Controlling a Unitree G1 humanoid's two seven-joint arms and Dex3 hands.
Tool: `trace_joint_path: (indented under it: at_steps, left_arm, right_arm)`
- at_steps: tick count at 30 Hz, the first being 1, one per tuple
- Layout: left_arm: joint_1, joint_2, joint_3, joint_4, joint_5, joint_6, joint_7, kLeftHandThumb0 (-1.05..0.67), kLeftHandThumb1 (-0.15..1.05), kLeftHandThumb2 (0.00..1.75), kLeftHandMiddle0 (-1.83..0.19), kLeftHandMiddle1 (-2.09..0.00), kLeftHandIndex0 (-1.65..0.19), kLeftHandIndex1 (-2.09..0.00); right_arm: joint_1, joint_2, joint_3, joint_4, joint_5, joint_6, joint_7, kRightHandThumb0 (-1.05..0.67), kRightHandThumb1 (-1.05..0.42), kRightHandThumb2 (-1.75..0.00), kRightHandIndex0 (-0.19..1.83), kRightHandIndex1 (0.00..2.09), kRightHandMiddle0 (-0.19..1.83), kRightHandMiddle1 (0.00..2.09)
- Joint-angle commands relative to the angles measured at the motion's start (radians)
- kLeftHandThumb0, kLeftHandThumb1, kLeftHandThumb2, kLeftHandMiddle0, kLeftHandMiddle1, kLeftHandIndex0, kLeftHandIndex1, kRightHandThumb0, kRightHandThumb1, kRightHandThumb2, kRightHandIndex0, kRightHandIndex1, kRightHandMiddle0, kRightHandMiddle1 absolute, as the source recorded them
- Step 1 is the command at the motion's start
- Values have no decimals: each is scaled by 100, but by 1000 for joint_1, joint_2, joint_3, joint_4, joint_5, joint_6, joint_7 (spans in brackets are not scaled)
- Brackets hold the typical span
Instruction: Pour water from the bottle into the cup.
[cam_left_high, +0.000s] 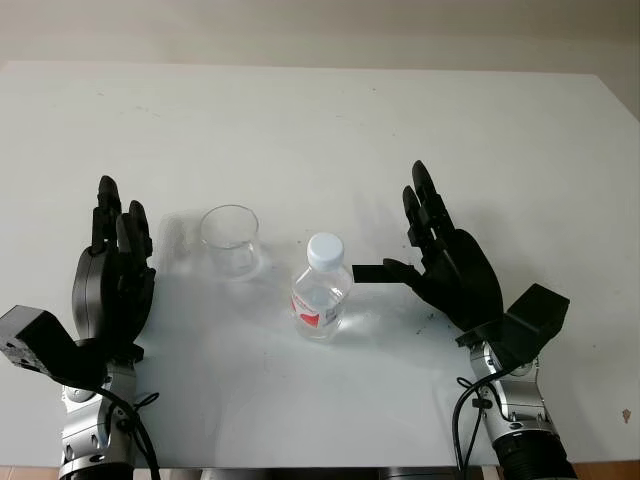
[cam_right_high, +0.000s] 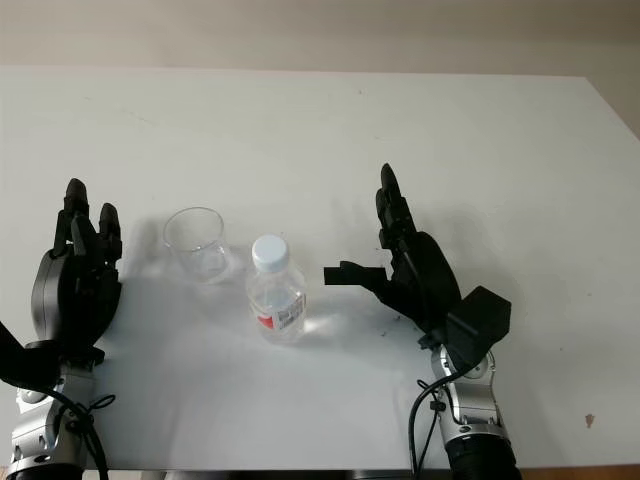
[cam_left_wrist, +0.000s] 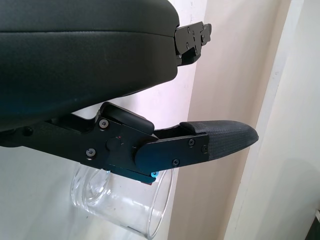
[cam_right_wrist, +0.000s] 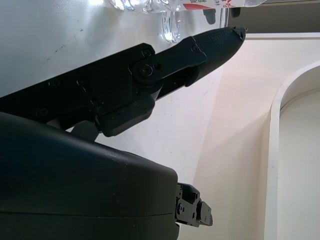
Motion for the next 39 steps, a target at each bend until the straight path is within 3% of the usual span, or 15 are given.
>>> trace_joint_path:
  at_steps: [1, 11, 17, 24, 30, 39]
  left_arm:
    - [30, -12, -1, 5, -4, 5, -1, -76, 105, 57, 19, -5, 19, -1]
    - [-12, -2, 1, 43, 6, 8, 10, -77, 105, 55, 18, -5, 19, -3]
    - [-33, 3, 6, 74, 0, -9, -5, -77, 105, 56, 18, -5, 19, -3]
    - [-39, 0, 11, 73, -4, -15, -11, -77, 105, 56, 19, -4, 19, -1]
    - [-38, 3, 10, 61, 7, -6, 7, -76, 105, 58, 19, -5, 19, -1]
    - [-41, 9, 13, 71, 6, -9, 4, -77, 105, 58, 19, -5, 19, -3]
  right_arm:
    - [32, 11, 6, -2, -3, 11, -3, -92, -97, -5, -19, 0, -19, 0]
    - [-34, -19, 24, 68, -20, 33, 46, -95, -97, -5, -19, 0, -19, 0]
    - [-90, -86, 36, 81, 56, 59, 291, -88, -95, -5, -19, 0, -19, 0]
    - [-132, -127, 72, 37, 117, 127, 515, -91, -93, -5, -19, 0, -19, 0]
    - [-214, -155, 113, 73, 147, 251, 698, -90, -89, -4, -12, 5, -12, 4]
    - [-301, -158, 127, 199, 133, 276, 835, -86, -87, -5, -1, 8, -3, 8]
